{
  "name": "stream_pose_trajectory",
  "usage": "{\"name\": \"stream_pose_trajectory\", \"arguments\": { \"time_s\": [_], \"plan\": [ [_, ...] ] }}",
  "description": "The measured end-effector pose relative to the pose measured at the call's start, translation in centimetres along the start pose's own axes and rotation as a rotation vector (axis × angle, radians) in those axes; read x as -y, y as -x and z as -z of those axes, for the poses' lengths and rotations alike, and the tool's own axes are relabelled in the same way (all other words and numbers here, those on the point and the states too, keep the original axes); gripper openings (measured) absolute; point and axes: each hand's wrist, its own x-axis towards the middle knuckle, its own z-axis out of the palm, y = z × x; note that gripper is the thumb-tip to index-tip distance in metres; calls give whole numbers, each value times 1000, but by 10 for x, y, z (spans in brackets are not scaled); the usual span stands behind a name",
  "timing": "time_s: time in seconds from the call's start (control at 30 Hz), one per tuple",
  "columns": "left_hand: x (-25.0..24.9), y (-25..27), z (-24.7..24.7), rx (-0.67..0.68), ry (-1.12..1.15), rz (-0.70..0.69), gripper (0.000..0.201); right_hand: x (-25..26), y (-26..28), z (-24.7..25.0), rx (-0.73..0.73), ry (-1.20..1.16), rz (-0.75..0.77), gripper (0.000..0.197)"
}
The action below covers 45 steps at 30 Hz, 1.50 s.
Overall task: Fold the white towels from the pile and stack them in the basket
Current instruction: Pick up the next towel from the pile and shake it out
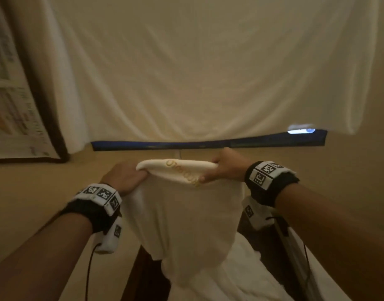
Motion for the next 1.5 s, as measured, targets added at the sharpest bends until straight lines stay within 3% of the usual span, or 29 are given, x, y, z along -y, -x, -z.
{"name": "stream_pose_trajectory", "arguments": {
  "time_s": [0.13,0.2,0.23,0.3,0.33,0.43,0.5,0.6,0.73,0.83,0.93,1.0,1.1,1.17,1.3,1.5],
  "plan": [
    [28,6,56,-129,-35,-40,19,46,-15,-1,-74,132,41,28],
    [49,12,81,-58,-36,-32,17,74,-28,-4,-221,145,67,13],
    [63,15,94,42,-26,-29,23,90,-34,-6,-299,105,87,10],
    [88,23,113,262,25,-45,47,127,-43,-10,-405,-30,156,13],
    [98,26,120,302,75,-57,52,147,-46,-12,-426,-83,198,11],
    [113,25,129,161,302,-151,54,205,-52,-23,-378,-67,327,18],
    [116,21,129,157,487,-225,54,234,-56,-34,-335,20,369,20],
    [119,15,121,152,621,-274,31,255,-57,-39,-368,87,329,18],
    [126,6,116,60,648,-373,17,260,-47,-36,-425,95,274,15],
    [124,1,113,209,733,-470,33,265,-41,-36,-468,65,266,12],
    [119,-1,108,157,741,-536,12,270,-36,-35,-464,135,233,12],
    [121,-5,112,93,653,-584,18,264,-32,-33,-450,171,169,6],
    [126,-11,122,21,338,-705,34,248,-26,-38,-366,185,70,26],
    [125,-10,127,-44,194,-746,32,242,-21,-45,-309,150,31,27],
    [143,-16,134,-207,186,-712,31,217,-17,-73,-269,157,-176,28],
    [178,-12,130,-192,248,-557,29,165,-2,-107,-259,17,-367,23]
  ]
}}
